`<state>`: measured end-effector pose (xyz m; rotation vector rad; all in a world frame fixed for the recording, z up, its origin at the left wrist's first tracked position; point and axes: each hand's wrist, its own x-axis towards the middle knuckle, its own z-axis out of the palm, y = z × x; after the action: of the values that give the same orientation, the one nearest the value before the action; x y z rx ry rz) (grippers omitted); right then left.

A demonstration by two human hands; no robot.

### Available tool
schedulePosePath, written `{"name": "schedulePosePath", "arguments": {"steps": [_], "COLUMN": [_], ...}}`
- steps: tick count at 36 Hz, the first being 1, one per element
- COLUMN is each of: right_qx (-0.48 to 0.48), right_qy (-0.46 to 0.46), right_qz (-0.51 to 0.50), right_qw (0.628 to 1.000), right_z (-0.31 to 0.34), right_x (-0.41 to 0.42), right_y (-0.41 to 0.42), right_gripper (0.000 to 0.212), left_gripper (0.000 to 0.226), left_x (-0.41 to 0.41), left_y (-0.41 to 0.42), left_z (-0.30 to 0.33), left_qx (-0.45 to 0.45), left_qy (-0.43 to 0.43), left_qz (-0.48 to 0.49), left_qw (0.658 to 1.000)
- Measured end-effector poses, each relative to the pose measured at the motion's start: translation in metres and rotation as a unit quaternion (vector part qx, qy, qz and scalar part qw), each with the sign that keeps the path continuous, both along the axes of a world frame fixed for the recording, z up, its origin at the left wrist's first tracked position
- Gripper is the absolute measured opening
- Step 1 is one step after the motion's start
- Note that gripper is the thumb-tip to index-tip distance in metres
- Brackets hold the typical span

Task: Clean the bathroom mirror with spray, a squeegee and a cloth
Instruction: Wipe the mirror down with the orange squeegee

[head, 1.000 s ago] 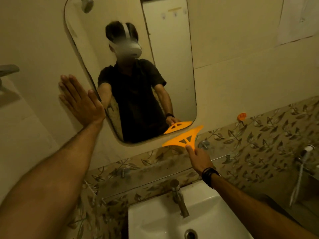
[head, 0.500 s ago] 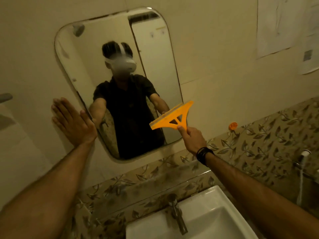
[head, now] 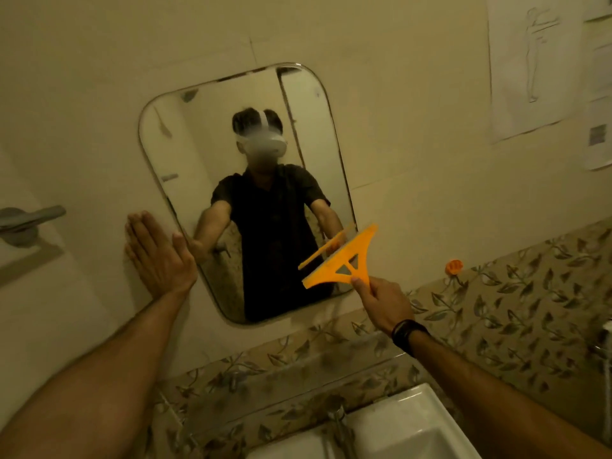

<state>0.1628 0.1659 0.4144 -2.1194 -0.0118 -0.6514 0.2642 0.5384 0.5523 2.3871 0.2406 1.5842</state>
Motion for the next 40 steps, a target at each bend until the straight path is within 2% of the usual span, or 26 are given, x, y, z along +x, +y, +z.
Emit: {"name": "schedulePosePath", "arguments": {"steps": [5, 12, 25, 31, 36, 40], "right_qx": [-0.078, -0.183, -0.247, -0.329, -0.396, -0.438], "right_qy": [-0.036, -0.068, -0.132, -0.160, -0.212, -0.238], "right_qz": [0.017, 0.054, 0.084, 0.048, 0.004, -0.005], "right_qw": [0.996, 0.979, 0.956, 0.929, 0.894, 0.867], "right_z": [0.038, 0.076, 0.164, 0.205, 0.229, 0.251], "right_x": [0.002, 0.013, 0.034, 0.039, 0.049, 0.050], "right_y": [0.013, 0.034, 0.051, 0.061, 0.078, 0.091], "right_gripper": [0.051, 0.053, 0.056, 0.065, 0.094, 0.083], "left_gripper": [0.068, 0.064, 0.065, 0.066, 0.068, 0.070], "left_x": [-0.004, -0.007, -0.011, -0.009, -0.007, 0.000], "left_y": [-0.002, -0.003, -0.001, -0.004, -0.006, 0.000], "left_z": [0.002, 0.037, 0.103, 0.123, 0.134, 0.136], "left_qx": [-0.005, 0.060, 0.076, 0.072, 0.073, 0.066], "left_qy": [0.011, -0.008, -0.027, -0.031, -0.032, -0.022], "left_qz": [-0.005, -0.030, -0.038, -0.046, -0.062, -0.072], "left_qw": [1.000, 0.998, 0.996, 0.996, 0.995, 0.995]}}
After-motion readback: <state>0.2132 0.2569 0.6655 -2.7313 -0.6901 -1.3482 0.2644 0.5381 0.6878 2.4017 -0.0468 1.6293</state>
